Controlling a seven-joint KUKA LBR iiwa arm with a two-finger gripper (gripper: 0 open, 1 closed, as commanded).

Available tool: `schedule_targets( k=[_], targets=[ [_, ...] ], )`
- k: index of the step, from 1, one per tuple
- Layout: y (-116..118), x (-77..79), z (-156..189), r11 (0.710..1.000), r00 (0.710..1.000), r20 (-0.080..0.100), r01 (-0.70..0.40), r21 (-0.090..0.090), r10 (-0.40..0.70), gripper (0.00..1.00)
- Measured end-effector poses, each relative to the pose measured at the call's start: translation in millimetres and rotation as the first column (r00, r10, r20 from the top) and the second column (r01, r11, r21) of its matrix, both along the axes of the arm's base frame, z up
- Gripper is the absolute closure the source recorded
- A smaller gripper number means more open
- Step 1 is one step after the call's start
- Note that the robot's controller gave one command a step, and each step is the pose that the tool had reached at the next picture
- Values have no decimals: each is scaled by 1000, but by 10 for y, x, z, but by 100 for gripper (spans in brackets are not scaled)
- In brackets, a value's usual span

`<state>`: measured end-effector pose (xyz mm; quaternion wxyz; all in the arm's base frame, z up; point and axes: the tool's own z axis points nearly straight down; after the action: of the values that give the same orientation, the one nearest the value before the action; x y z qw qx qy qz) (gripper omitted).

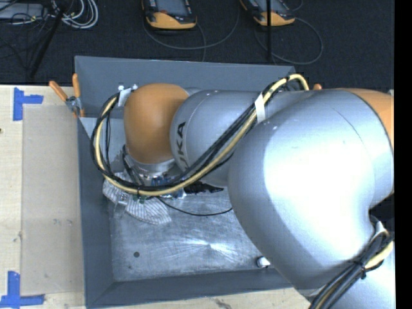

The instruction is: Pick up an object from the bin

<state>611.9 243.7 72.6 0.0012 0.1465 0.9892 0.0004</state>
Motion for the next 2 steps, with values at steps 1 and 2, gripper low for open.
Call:
schedule_targets(
  k=[1, 2],
  targets=[
    [-23, -18, 64, 1000, 1000, -2, -1, 0, 1, 100],
    [-23, -18, 64, 1000, 1000, -2, -1, 0, 1, 100]
  ],
)
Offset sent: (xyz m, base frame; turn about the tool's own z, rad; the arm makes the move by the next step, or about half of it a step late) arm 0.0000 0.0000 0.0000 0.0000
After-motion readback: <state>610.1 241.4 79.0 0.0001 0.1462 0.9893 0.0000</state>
